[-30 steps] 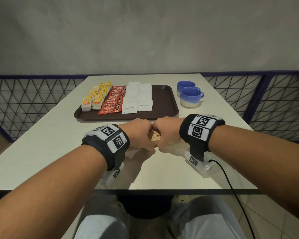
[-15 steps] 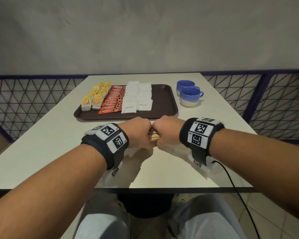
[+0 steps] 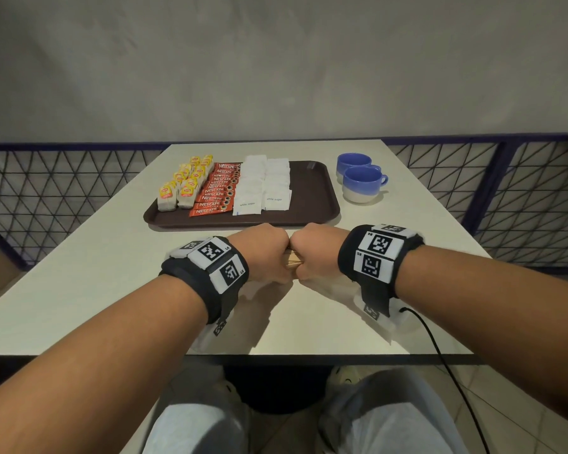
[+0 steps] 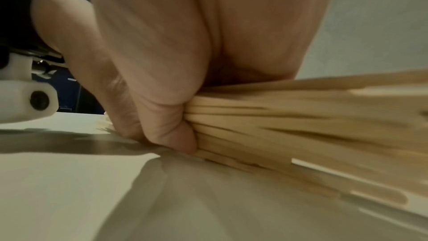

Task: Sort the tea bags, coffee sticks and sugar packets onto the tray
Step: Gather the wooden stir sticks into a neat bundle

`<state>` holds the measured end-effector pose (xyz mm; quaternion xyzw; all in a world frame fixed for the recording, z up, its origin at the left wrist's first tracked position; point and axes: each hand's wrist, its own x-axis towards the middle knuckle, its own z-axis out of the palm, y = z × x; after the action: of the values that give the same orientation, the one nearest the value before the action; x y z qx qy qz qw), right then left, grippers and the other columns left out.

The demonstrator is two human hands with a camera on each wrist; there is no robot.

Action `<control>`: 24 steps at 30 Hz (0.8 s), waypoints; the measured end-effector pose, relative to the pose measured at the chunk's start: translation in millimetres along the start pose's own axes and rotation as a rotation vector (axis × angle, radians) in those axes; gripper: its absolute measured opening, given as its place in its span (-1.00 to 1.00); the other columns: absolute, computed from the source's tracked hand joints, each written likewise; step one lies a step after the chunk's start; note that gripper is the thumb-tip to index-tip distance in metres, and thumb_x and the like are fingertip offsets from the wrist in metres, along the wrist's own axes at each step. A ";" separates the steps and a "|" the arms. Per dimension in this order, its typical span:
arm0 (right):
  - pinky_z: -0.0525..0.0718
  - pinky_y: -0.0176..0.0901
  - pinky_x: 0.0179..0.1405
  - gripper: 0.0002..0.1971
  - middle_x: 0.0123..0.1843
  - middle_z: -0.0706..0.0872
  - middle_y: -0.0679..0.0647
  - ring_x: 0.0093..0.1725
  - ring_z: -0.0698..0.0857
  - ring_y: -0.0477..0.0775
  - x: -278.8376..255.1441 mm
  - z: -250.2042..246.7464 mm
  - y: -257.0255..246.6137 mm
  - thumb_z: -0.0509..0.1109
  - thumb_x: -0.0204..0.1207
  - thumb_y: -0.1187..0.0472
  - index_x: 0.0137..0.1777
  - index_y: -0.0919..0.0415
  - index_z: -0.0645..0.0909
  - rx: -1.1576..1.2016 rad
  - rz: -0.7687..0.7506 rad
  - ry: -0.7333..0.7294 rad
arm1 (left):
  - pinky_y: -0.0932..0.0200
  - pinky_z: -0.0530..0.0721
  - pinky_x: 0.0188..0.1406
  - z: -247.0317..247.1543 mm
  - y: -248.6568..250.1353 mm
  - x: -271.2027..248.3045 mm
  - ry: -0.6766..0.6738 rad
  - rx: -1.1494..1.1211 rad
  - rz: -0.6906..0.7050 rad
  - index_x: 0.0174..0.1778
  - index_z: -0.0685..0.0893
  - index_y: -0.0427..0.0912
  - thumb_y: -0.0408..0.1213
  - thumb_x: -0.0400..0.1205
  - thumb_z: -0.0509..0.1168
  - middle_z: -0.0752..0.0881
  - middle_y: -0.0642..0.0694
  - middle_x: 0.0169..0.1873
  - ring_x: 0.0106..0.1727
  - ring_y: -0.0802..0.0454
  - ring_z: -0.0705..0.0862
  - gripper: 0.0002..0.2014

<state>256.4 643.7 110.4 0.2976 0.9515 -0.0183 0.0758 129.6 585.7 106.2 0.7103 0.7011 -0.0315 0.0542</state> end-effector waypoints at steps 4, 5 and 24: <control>0.46 -0.19 -0.45 -0.83 -0.33 0.60 0.01 -0.38 0.56 0.03 -3.0 -1.0 1.1 0.50 0.53 0.07 -0.10 0.16 0.63 0.043 0.016 -0.025 | 0.15 0.55 -0.34 1.0 1.4 -1.8 -0.004 0.022 0.024 -0.21 0.70 -0.05 -0.03 0.44 0.51 0.74 -0.08 -0.30 -0.24 -0.12 0.72 -0.80; 0.48 -0.18 -0.43 -0.83 -0.28 0.65 0.03 -0.32 0.60 0.07 -3.9 -1.2 1.3 0.51 0.51 0.08 -0.05 0.17 0.67 0.070 0.019 -0.031 | 0.15 0.52 -0.35 1.3 1.8 -1.9 -0.003 0.037 0.038 -0.25 0.67 -0.03 -0.02 0.46 0.49 0.72 -0.06 -0.33 -0.25 -0.12 0.71 -0.81; 0.62 -0.05 -0.29 -0.77 -0.29 0.69 0.13 -0.35 0.64 0.07 -19.6 -23.4 22.6 0.59 0.50 0.14 -0.13 0.30 0.66 0.564 0.115 0.133 | -0.08 0.61 0.18 -100.1 -17.3 -37.5 0.627 0.100 0.066 0.20 0.74 -0.01 0.47 0.55 -0.02 0.76 -0.09 0.06 0.11 -0.17 0.70 -0.28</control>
<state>282.1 653.1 136.9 0.3611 0.8933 -0.2580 -0.0715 108.7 560.8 209.5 0.7097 0.6576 0.1564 -0.1986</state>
